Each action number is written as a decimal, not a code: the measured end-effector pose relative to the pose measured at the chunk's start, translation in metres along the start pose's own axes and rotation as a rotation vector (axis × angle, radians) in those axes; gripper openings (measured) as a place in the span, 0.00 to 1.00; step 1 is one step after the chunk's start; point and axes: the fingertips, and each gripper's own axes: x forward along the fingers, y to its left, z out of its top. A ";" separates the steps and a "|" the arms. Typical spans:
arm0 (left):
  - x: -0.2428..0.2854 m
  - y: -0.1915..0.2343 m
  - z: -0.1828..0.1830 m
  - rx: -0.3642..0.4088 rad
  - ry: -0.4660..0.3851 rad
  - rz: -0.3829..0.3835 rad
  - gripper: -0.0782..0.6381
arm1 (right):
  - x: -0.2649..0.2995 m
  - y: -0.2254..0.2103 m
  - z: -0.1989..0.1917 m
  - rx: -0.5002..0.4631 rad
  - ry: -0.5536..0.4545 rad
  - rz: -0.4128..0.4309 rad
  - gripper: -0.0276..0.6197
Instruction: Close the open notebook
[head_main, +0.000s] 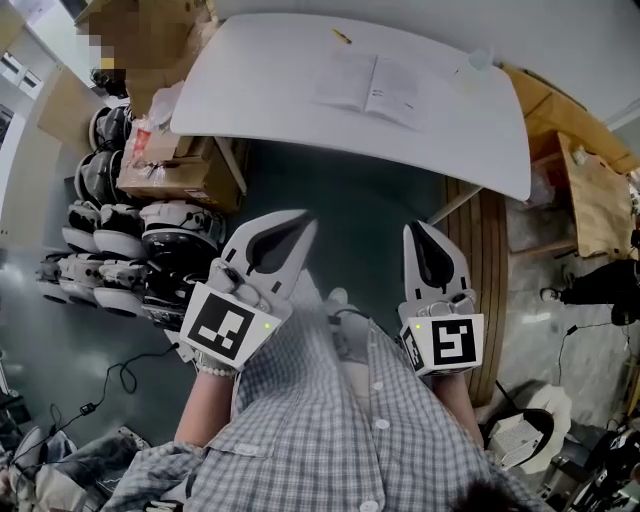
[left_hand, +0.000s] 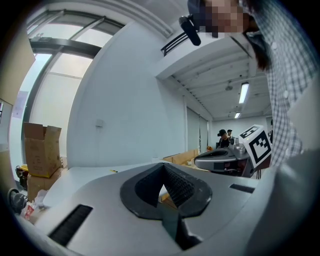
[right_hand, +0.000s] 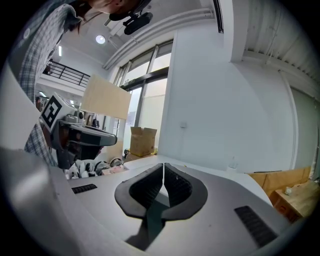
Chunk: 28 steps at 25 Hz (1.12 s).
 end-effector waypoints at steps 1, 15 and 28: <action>0.006 -0.001 0.001 -0.001 -0.003 0.005 0.12 | 0.002 -0.006 -0.001 -0.005 -0.003 0.006 0.08; 0.077 -0.018 0.005 0.003 -0.002 0.030 0.12 | 0.016 -0.080 -0.020 0.000 -0.003 0.025 0.08; 0.103 -0.018 0.007 0.022 0.020 0.037 0.12 | 0.029 -0.100 -0.031 0.029 0.003 0.034 0.08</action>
